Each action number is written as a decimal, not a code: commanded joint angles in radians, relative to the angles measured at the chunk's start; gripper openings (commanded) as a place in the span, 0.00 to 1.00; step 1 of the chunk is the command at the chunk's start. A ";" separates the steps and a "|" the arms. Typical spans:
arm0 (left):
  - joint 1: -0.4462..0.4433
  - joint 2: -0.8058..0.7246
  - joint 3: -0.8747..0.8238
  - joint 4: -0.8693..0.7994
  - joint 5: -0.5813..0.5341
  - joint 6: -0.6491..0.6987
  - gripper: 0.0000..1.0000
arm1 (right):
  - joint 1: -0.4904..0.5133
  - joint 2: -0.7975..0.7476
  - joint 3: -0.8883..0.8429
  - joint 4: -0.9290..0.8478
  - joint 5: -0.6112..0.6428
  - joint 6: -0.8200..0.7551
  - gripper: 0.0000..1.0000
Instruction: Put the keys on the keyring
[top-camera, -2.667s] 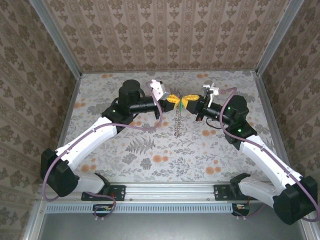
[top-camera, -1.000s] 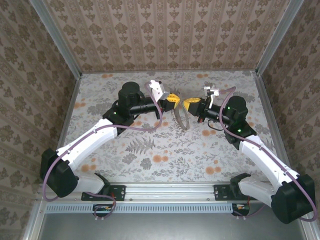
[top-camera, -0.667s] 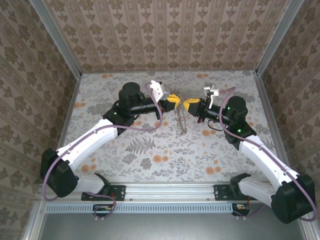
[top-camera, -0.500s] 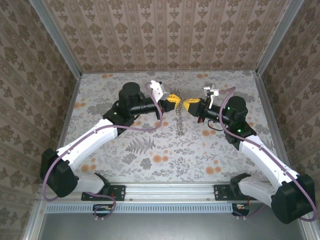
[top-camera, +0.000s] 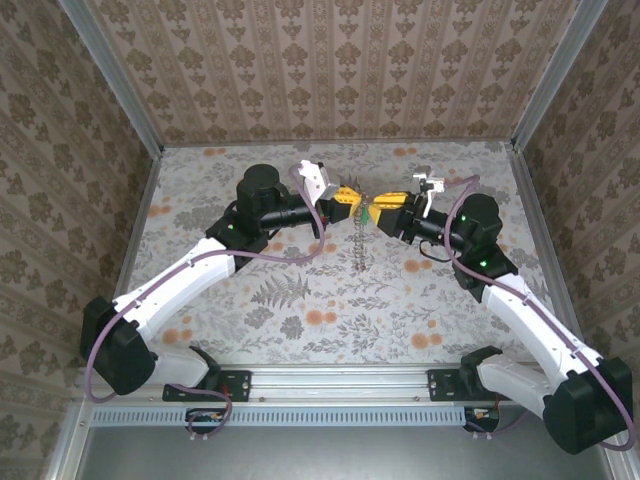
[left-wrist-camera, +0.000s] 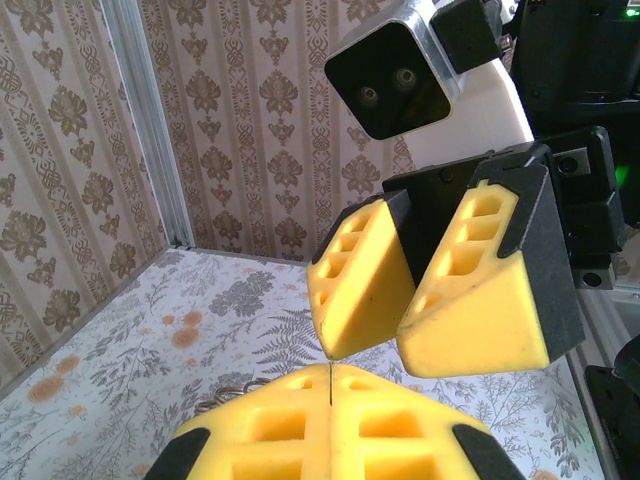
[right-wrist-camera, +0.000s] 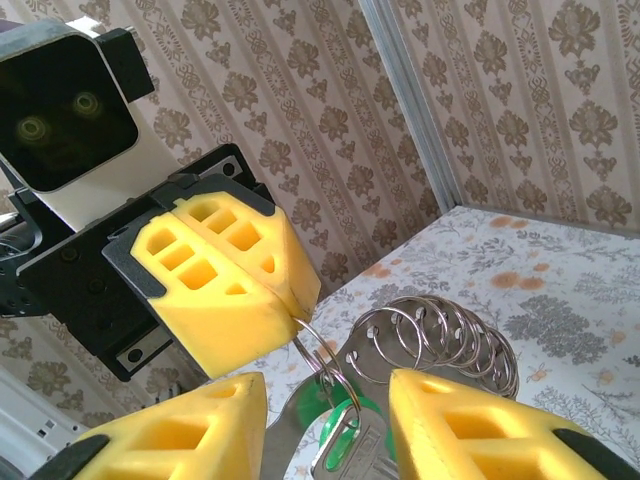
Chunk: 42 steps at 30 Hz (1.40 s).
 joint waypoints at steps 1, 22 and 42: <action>-0.008 -0.030 0.002 0.052 0.010 -0.018 0.00 | -0.006 0.018 0.021 0.033 -0.046 0.003 0.40; -0.009 -0.019 0.011 0.049 0.026 -0.018 0.00 | -0.004 0.120 0.073 0.150 -0.121 0.059 0.43; -0.007 -0.028 0.004 0.051 -0.076 -0.042 0.00 | -0.002 0.124 0.071 0.140 -0.124 0.062 0.00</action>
